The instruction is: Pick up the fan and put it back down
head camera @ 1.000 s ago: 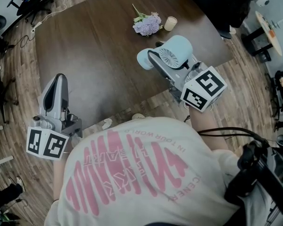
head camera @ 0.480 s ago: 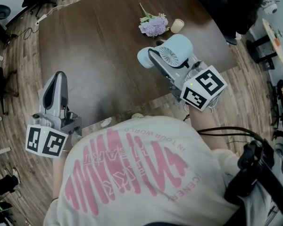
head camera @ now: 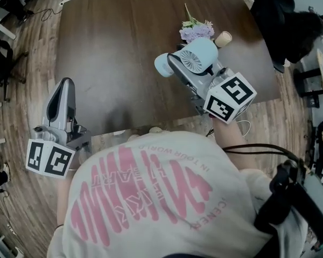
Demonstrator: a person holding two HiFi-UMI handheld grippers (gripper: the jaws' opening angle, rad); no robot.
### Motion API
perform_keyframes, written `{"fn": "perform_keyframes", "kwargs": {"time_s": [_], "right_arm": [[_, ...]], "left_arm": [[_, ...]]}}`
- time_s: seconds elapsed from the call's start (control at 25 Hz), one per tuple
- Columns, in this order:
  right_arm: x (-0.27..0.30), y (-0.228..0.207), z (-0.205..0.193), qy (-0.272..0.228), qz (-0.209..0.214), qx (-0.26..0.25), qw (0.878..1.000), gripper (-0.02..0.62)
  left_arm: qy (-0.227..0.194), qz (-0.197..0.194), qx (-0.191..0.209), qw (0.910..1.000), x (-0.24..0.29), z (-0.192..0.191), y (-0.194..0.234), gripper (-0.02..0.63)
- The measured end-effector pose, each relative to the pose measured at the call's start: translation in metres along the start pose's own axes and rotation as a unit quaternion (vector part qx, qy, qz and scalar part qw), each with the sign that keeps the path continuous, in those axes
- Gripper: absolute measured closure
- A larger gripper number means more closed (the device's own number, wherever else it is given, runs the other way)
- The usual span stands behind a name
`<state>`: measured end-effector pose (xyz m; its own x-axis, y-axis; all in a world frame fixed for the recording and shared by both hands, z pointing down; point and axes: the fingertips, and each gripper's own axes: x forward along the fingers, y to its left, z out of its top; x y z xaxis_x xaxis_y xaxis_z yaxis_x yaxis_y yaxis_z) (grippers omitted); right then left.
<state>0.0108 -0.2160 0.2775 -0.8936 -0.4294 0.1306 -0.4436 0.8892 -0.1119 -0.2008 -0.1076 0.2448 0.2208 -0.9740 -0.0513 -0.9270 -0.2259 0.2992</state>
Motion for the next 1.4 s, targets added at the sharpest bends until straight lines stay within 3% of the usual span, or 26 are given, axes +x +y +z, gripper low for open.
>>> {"fn": "perform_keyframes", "kwargs": {"time_s": [0.36, 0.6, 0.72, 1.4], "right_arm": [[0.068, 0.023, -0.022, 0.033, 0.102, 0.005, 0.994, 0.453], [0.102, 0.009, -0.040, 0.061, 0.124, 0.004, 0.990, 0.453], [0.113, 0.003, -0.050, 0.073, 0.132, 0.009, 0.989, 0.453], [0.149, -0.005, -0.121, 0.147, 0.171, 0.025, 0.974, 0.453]], "left_arm": [[-0.015, 0.119, -0.003, 0.9928, -0.056, -0.005, 0.029, 0.592], [-0.023, 0.181, -0.009, 0.9833, -0.082, -0.011, 0.034, 0.592], [-0.012, 0.208, 0.010, 0.9780, -0.092, -0.017, 0.030, 0.592], [0.018, 0.289, 0.017, 0.9569, -0.118, -0.046, 0.019, 0.594]]}}
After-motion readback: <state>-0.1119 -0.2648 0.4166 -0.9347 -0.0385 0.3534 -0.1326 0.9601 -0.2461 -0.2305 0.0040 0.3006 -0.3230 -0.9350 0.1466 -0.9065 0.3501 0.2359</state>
